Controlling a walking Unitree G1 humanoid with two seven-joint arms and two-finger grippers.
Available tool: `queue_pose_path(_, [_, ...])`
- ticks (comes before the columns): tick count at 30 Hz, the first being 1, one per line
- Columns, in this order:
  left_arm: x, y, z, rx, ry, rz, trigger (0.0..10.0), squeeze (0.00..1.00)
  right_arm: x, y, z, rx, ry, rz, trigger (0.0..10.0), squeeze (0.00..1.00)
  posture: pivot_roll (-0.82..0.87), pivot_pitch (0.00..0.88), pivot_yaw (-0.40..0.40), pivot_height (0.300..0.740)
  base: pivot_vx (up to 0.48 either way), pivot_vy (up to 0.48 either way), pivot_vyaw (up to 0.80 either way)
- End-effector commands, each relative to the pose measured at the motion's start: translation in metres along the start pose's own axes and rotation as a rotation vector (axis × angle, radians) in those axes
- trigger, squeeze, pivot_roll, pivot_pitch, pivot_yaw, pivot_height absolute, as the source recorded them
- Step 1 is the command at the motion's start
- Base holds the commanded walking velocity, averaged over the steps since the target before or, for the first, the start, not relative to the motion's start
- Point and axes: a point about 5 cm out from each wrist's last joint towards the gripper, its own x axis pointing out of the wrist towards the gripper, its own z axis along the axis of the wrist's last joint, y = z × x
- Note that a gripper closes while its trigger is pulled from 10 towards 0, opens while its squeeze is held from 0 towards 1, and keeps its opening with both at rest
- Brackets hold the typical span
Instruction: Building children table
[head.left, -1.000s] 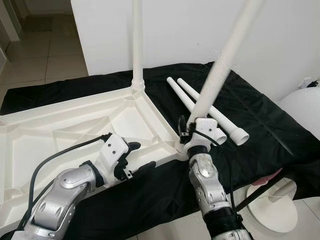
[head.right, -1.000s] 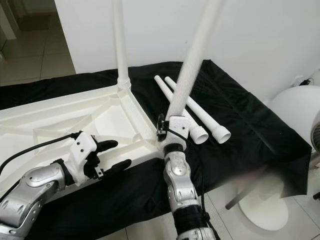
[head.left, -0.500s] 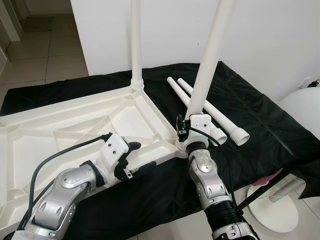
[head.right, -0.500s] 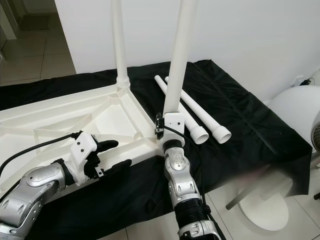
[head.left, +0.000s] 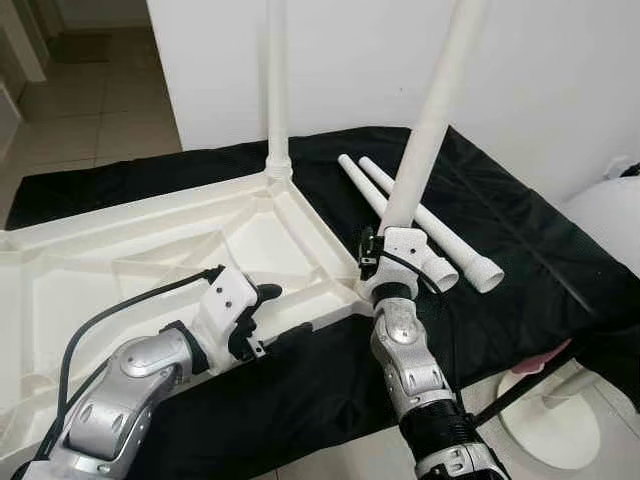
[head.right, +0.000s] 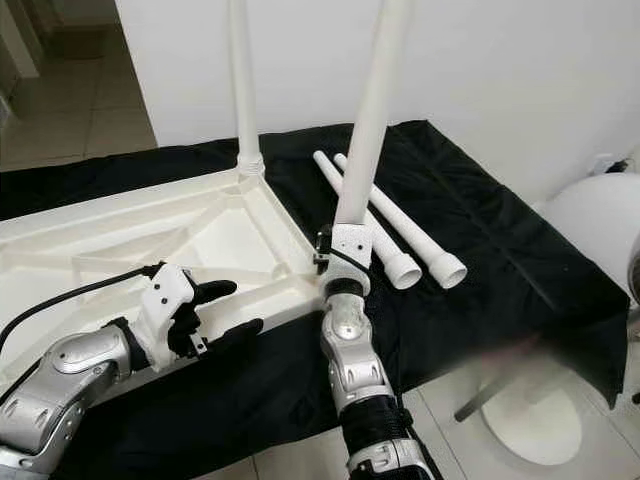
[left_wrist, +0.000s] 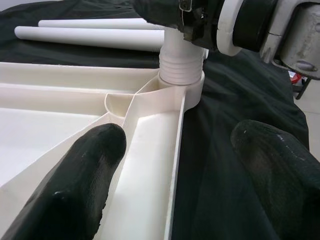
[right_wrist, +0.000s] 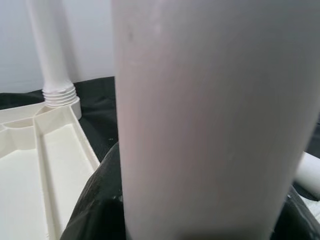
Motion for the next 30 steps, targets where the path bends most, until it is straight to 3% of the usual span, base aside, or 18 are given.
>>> queue_pose_path(1, [-0.001,0.001,-0.001,0.003,0.008,0.003,10.0,0.0,-0.001,-0.014,-0.017,-0.023,0.085,-0.057,10.0,0.0,0.01,0.009,-0.015,0.74,0.0,0.0,0.0])
queue_pose_path(6, [-0.001,0.001,-0.001,0.003,0.009,0.003,10.0,0.0,0.0,-0.012,-0.014,-0.018,0.066,-0.03,10.0,0.0,0.01,0.013,-0.016,0.74,0.0,0.0,0.0])
queue_pose_path(7, [-0.001,0.001,-0.001,0.002,0.009,0.005,10.0,0.0,-0.001,-0.008,-0.011,0.023,0.051,0.047,10.0,0.0,0.01,0.014,-0.016,0.74,0.0,0.0,0.0])
queue_pose_path(8, [-0.001,0.001,-0.001,0.002,0.009,0.005,10.0,0.0,-0.001,-0.008,-0.011,0.023,0.051,0.047,10.0,0.0,0.01,0.014,-0.016,0.74,0.0,0.0,0.0])
queue_pose_path(9, [-0.001,0.001,-0.001,0.002,0.008,0.006,10.0,0.0,-0.002,-0.007,-0.009,0.042,0.035,0.066,10.0,0.6,0.01,0.014,-0.016,0.74,0.0,0.0,0.0])
queue_pose_path(11, [-0.001,0.001,-0.001,0.002,0.008,0.006,10.0,0.0,-0.003,-0.007,-0.008,0.053,0.024,0.074,10.0,0.6,0.01,0.015,-0.018,0.74,0.0,0.0,0.0])
queue_pose_path(12, [-0.001,0.001,-0.001,0.001,0.008,0.007,10.0,0.0,-0.003,-0.007,-0.006,0.059,0.009,0.098,10.0,1.0,0.01,0.015,-0.018,0.74,0.0,0.0,0.0])
queue_pose_path(19, [-0.001,0.0,-0.001,-0.003,0.007,0.006,10.0,0.0,-0.001,-0.01,-0.003,0.064,-0.015,0.146,10.0,1.0,0.01,0.018,-0.019,0.74,0.0,0.0,0.0])
queue_pose_path(20, [-0.001,0.0,-0.001,-0.004,0.006,0.006,10.0,0.0,0.0,-0.011,-0.003,0.064,-0.016,0.155,10.0,0.41,0.01,0.018,-0.019,0.74,0.0,0.0,0.0])
queue_pose_path(21, [-0.001,0.0,-0.001,-0.004,0.006,0.006,10.0,0.0,0.0,-0.011,-0.003,0.064,-0.016,0.155,10.0,0.41,0.01,0.018,-0.019,0.74,0.0,0.0,0.0])
queue_pose_path(22, [-0.001,0.0,-0.001,-0.004,0.006,0.006,10.0,0.0,0.001,-0.012,-0.002,0.057,-0.024,0.174,10.0,0.19,0.0,0.019,-0.018,0.74,0.0,0.0,0.0])
queue_pose_path(23, [-0.001,0.0,-0.001,-0.004,0.006,0.006,10.0,0.0,0.001,-0.012,-0.002,0.057,-0.024,0.174,10.0,0.19,0.0,0.019,-0.018,0.74,0.0,0.0,0.0])
queue_pose_path(24, [-0.001,0.0,-0.001,-0.004,0.006,0.005,10.0,0.0,0.002,-0.013,-0.001,0.052,-0.028,0.193,10.0,0.0,0.0,0.023,-0.015,0.74,0.0,0.0,0.0])
queue_pose_path(26, [-0.001,0.0,-0.001,-0.006,0.007,0.004,10.0,0.0,0.005,-0.021,0.001,0.05,-0.032,0.302,10.0,0.0,0.0,0.028,-0.013,0.74,0.0,0.0,0.0])
queue_pose_path(30, [-0.001,0.0,-0.001,-0.005,0.006,0.005,10.0,0.0,0.007,-0.031,-0.001,0.037,-0.013,0.398,10.0,0.0,0.0,0.028,-0.013,0.74,0.0,0.0,0.0])
